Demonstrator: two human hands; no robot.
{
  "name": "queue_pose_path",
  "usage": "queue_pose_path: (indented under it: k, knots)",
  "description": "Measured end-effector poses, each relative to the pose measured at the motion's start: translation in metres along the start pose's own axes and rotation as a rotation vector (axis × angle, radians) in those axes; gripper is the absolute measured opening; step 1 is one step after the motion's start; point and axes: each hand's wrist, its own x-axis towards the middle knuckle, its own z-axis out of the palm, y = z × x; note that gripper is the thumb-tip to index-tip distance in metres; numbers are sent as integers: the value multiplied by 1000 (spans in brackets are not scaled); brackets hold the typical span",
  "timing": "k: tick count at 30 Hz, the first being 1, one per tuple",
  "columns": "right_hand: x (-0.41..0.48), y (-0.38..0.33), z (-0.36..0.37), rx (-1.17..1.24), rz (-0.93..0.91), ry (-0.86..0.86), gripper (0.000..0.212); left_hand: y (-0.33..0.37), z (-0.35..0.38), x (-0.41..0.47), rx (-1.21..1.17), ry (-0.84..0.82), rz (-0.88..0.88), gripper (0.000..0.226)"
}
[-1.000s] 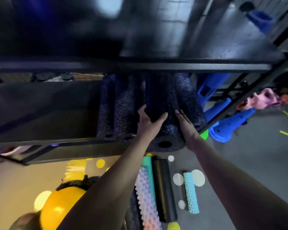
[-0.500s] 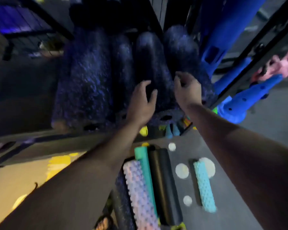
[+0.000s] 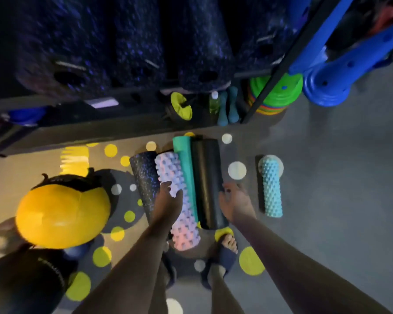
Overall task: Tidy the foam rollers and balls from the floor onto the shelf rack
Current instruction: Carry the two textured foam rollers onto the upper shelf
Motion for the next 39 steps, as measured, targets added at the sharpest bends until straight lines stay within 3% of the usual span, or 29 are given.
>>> queue_pose_path:
  k: [2,6,10,12,16,19,22,27,32,35,39]
  knots:
    - [0,26,30,-27,62,-88,42,-30,10,2,39,-20,-82,55]
    - [29,67,92,43,233,-92,49,-87,42,39,53,-22,-118,63]
    - [82,110,154,17,283,-64,68,-127,85,96,29,9,-126,90]
    - [108,135,183,-9,312,-44,88,-142,107,121,47,59,-105,100]
    - [155,181,225,-12,463,-119,142,-162,157,153,322,214,-115,135]
    - [172,193,245,26,494,-57,158,-165,181,160,373,280,-146,157]
    - [168,197,253,-5,491,66,156,-169,185,161,274,256,-169,155]
    - [142,194,211,127,408,64,143,-156,156,129,93,188,-47,133]
    - [91,202,119,224,395,132,106,-94,142,36,55,117,108,126]
    - [87,221,54,247,427,237,90,-45,165,1,96,52,201,128]
    - [128,298,4,132,487,253,88,12,251,-1,30,-38,254,134]
